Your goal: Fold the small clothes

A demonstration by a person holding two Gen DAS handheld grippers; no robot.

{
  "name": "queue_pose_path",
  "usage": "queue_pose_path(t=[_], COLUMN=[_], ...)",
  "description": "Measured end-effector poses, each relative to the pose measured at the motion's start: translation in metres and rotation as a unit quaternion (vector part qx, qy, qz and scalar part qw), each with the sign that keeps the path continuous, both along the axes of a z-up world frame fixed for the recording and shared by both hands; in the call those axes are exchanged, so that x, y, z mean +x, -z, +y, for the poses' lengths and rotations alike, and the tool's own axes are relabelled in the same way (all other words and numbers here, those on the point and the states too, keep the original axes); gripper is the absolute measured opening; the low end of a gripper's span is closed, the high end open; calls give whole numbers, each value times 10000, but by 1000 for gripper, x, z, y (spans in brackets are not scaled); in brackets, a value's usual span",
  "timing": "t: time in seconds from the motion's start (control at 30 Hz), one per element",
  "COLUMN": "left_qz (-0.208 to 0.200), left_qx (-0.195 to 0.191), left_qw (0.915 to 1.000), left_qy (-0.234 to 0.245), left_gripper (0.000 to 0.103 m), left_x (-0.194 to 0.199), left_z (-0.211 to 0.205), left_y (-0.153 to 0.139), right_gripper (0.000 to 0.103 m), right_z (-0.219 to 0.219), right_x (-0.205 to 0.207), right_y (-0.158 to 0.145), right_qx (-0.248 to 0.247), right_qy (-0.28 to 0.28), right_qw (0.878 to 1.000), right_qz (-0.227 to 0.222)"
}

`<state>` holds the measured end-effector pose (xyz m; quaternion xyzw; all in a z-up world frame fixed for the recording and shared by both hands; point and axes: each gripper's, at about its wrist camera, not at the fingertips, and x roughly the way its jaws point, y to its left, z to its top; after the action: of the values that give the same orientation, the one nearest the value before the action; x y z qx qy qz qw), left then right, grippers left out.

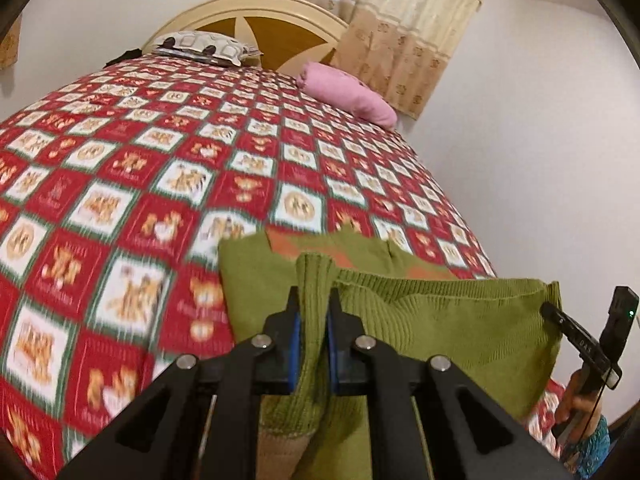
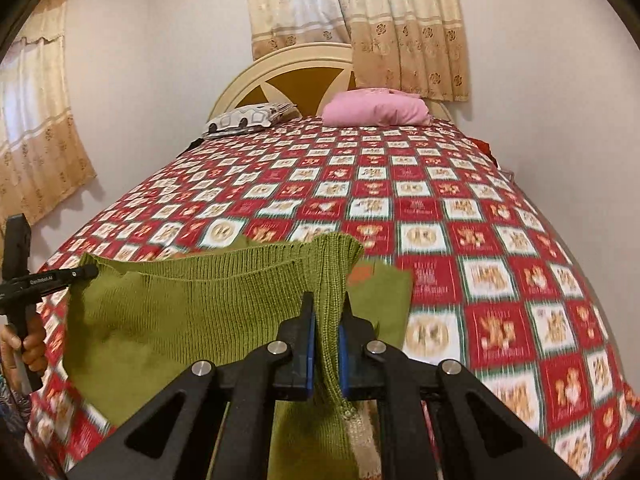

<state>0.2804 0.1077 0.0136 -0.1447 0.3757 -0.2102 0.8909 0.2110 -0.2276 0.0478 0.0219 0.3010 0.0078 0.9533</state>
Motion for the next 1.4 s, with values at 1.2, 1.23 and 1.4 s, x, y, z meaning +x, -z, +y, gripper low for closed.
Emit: queue_pose_path(t=[1.2,1.23,1.4], left_qz=[231,131,-194], left_qx=[1126,1193,1303], left_qw=[9924,9917,9912], left_qy=[-451,-459,-95], left_gripper=[54,63,64], left_x=[74,64,-1], left_z=[-31,-30,-45], left_y=[26,22,19], right_gripper=[41,38,25], right_z=[-73,-69,-32], right_x=[99,84,13], right_y=[64,58,66], right_qx=[607,504,364], right_qy=[1271,1227,682], right_qw=[9898,9907,9949], right_qz=[211,291,644])
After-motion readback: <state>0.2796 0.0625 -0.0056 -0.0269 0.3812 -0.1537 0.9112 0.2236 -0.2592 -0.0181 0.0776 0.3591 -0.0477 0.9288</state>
